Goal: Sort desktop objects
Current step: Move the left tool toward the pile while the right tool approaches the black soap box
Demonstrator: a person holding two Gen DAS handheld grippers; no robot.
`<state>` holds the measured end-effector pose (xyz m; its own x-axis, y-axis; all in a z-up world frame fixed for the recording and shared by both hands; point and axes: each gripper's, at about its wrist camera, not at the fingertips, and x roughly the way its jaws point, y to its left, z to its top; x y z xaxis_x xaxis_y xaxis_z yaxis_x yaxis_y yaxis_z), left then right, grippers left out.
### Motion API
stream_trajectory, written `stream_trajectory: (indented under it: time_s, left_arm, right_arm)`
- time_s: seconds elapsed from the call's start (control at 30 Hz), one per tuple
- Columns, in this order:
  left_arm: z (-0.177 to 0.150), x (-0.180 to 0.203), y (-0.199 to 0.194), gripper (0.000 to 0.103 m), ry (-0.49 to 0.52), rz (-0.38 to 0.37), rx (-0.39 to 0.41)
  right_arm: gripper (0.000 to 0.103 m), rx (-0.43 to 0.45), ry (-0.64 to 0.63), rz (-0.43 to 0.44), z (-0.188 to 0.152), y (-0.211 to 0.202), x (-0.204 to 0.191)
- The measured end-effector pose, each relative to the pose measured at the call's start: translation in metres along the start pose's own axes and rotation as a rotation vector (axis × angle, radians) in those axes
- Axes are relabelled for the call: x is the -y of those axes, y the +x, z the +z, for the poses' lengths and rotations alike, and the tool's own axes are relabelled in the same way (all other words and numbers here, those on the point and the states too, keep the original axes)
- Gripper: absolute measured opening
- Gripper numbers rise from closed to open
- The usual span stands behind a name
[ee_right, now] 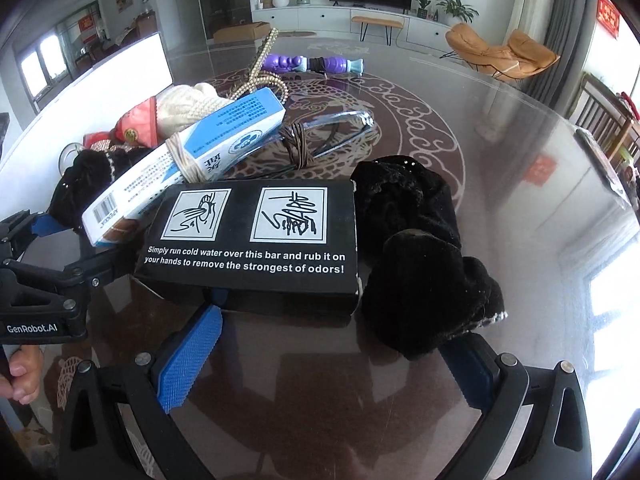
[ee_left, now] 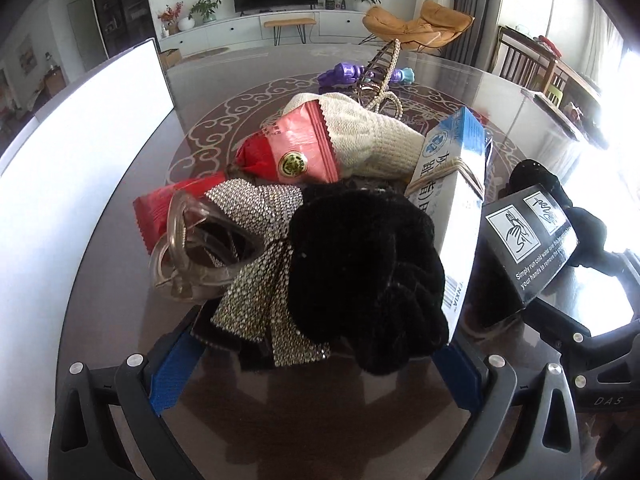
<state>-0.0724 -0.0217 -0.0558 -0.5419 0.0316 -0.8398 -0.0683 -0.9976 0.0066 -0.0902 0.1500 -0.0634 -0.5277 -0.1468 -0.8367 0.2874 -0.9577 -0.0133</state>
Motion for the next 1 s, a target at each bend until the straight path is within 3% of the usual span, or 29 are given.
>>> stream_trajectory:
  time_s: [0.13,1.0]
  left_arm:
    - [-0.002,0.0006,-0.0007,0.103,0.0,0.0,0.029]
    - [-0.0001,-0.0073,0.0008,0.103,0.0,-0.005,0.037]
  right_arm:
    - [0.103,0.042,0.008,-0.008,0.0003,0.0009,-0.0001]
    - [0.103,0.042,0.008,-0.009,-0.002,-0.0007,-0.0017]
